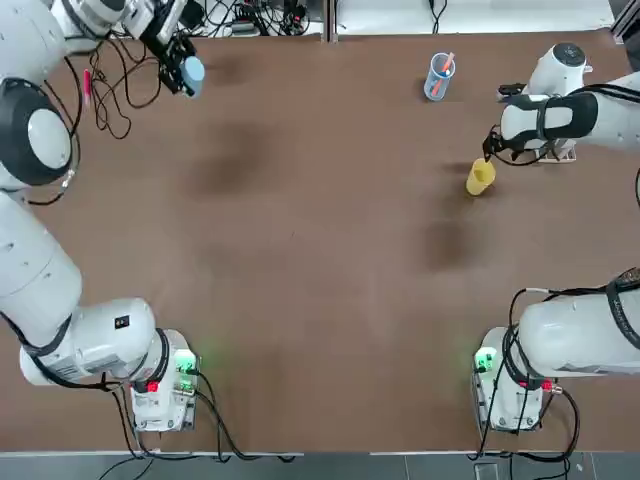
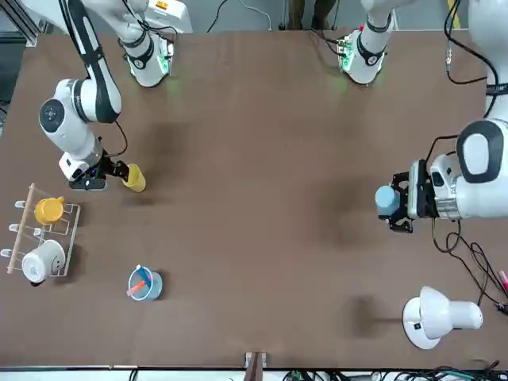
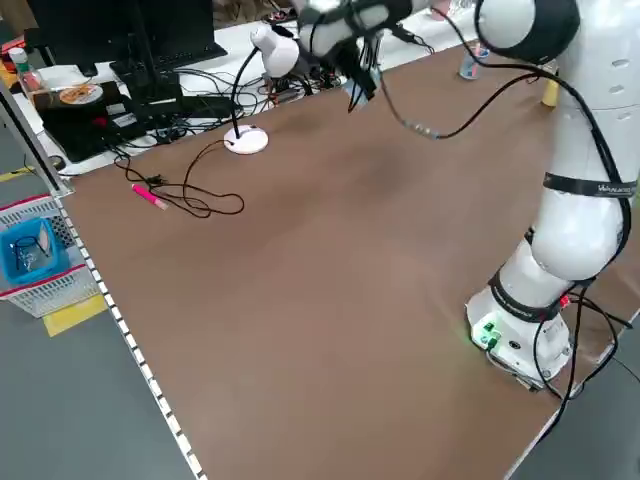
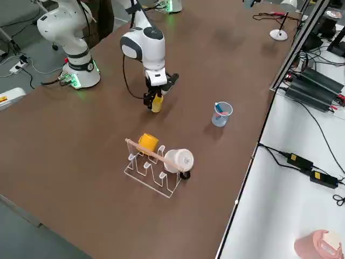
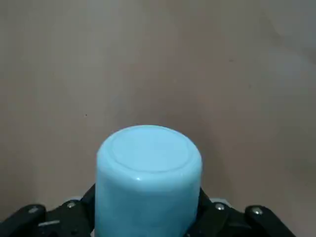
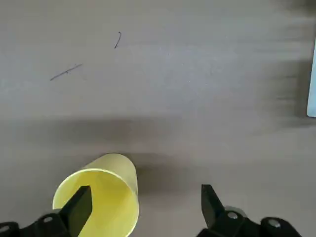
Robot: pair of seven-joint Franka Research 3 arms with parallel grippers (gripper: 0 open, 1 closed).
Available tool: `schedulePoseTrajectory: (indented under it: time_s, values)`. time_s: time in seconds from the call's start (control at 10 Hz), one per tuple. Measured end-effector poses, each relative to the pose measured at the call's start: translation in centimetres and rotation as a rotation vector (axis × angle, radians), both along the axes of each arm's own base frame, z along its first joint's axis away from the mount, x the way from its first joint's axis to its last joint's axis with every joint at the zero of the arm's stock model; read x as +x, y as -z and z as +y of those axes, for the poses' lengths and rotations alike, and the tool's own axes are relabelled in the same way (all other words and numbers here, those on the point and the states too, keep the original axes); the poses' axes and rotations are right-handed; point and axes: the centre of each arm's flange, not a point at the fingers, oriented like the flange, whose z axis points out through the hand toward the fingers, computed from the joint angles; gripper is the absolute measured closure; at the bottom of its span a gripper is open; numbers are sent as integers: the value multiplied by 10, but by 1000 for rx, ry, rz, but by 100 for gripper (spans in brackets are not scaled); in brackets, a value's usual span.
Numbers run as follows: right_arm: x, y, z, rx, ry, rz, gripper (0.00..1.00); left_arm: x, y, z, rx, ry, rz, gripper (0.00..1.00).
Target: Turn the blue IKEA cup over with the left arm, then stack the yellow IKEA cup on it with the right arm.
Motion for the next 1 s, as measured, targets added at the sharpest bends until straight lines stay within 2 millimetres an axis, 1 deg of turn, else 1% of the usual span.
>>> schedulePoseTrajectory:
  time_s: [0.1, 0.2, 0.3, 0.5, 0.6, 0.7, 0.8, 0.9, 1.0]
  values:
    - [-3, 4, 0, 0, -2, -15, 2, -1, -22, -30, 85, 11, -45, 31]
    - [-5, 10, 1, 0, -4, -20, 2, -1, -39, -54, 162, 15, -84, 31]
    - [-5, 15, 1, 0, -5, -19, 2, -1, -51, -76, 261, 21, -118, 31]
    - [-5, 18, 1, 0, -6, -22, 3, -11, -68, -140, 465, 13, -203, 31]
    - [-4, 20, 1, 1, -6, -34, 4, -20, -71, -172, 542, 32, -250, 31]
    - [-4, 25, 1, 1, -7, -43, 5, -34, -68, -211, 600, 51, -289, 31]
    - [-4, 31, 1, 2, -8, -47, 6, -50, -59, -252, 656, 67, -324, 31]
    - [-4, 36, 1, 2, -7, -46, 8, -68, -44, -292, 749, 108, -365, 31]
    - [-4, 40, 1, 3, -6, -42, 21, -90, -22, -333, 867, 151, -411, 31]
